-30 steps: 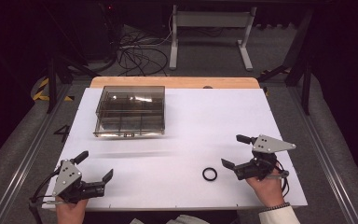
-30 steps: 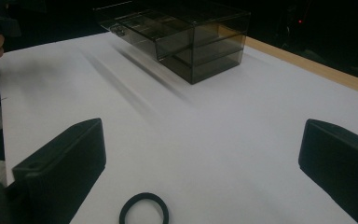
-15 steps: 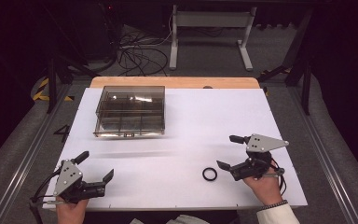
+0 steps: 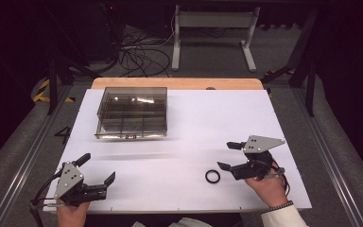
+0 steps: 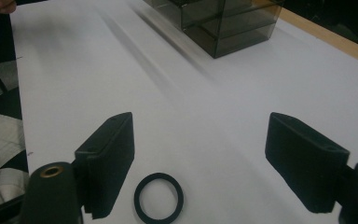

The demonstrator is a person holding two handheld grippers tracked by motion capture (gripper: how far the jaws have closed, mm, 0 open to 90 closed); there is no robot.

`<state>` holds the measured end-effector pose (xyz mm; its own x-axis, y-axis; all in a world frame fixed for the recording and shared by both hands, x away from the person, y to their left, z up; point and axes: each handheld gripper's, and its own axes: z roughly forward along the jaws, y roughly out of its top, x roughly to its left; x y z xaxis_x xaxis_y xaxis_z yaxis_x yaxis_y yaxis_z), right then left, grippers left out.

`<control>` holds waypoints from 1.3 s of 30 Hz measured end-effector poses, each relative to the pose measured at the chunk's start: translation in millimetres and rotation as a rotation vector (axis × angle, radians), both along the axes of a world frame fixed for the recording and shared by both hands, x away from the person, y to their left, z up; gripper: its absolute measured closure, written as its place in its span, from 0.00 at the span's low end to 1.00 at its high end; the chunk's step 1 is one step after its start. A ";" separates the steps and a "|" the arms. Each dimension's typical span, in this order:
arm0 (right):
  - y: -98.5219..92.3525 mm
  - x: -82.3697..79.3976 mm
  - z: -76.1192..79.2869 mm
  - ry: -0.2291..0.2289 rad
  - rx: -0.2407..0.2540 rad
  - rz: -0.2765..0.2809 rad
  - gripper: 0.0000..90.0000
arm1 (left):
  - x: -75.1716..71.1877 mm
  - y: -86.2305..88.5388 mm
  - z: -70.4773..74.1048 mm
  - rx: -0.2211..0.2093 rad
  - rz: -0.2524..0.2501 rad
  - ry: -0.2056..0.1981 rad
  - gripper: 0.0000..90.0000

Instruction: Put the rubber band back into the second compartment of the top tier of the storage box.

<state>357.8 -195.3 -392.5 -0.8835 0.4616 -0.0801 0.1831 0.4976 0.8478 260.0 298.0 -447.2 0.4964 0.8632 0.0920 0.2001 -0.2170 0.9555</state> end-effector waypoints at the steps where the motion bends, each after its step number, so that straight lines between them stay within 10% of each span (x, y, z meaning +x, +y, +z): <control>1: 1.3 0.5 -0.4 0.006 -0.014 0.006 0.30 | 0.0 0.0 0.0 0.000 0.000 0.000 0.00; 39: 39.0 21.5 -35.1 0.226 -0.387 0.012 0.63 | -0.1 -0.6 -0.2 0.007 -0.003 -0.002 0.00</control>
<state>379.2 -156.3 -427.6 -0.9036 0.4256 -0.0489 0.3351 0.7733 0.5383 260.0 297.4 -447.3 0.4990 0.8609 0.0991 0.1976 -0.2244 0.9542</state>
